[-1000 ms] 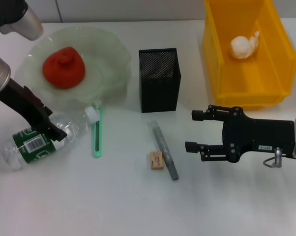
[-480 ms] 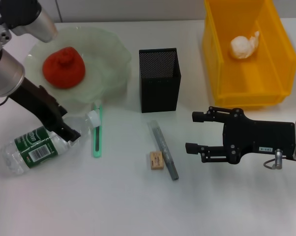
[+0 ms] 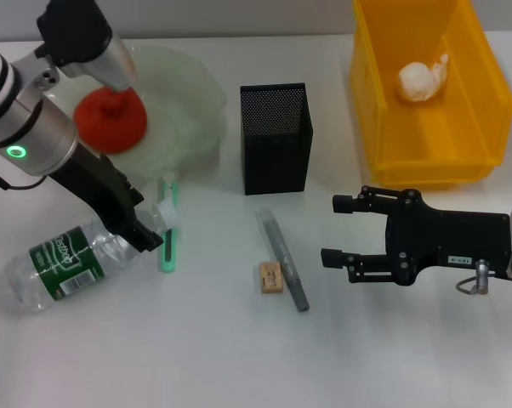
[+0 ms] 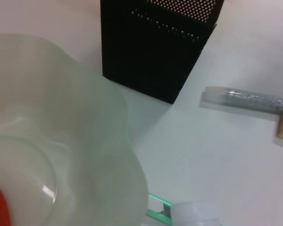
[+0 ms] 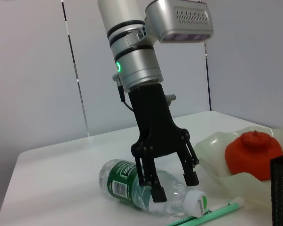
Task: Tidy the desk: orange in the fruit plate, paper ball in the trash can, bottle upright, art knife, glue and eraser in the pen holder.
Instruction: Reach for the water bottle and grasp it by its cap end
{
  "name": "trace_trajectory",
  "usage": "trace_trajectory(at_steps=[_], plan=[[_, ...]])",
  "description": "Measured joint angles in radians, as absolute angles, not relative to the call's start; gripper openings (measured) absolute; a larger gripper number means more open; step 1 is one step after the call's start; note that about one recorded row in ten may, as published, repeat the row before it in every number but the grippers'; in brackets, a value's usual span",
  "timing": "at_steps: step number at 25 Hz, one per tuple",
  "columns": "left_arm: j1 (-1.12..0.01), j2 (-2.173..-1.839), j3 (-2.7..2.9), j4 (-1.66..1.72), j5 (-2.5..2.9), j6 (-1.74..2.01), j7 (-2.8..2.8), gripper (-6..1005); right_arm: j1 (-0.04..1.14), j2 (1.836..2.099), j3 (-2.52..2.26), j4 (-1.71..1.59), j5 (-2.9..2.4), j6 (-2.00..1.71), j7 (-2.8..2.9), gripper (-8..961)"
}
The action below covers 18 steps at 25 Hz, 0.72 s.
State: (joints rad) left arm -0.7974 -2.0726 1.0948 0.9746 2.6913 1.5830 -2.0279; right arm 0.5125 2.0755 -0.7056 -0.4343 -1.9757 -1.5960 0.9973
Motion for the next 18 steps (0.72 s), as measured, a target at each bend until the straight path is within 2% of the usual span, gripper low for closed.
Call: trace_trajectory(at_steps=[18], plan=[[-0.798, -2.075, 1.169, 0.923, 2.623, 1.516, -2.016, 806, 0.505, 2.075, -0.706, -0.436, -1.976, -1.597, 1.002, 790]])
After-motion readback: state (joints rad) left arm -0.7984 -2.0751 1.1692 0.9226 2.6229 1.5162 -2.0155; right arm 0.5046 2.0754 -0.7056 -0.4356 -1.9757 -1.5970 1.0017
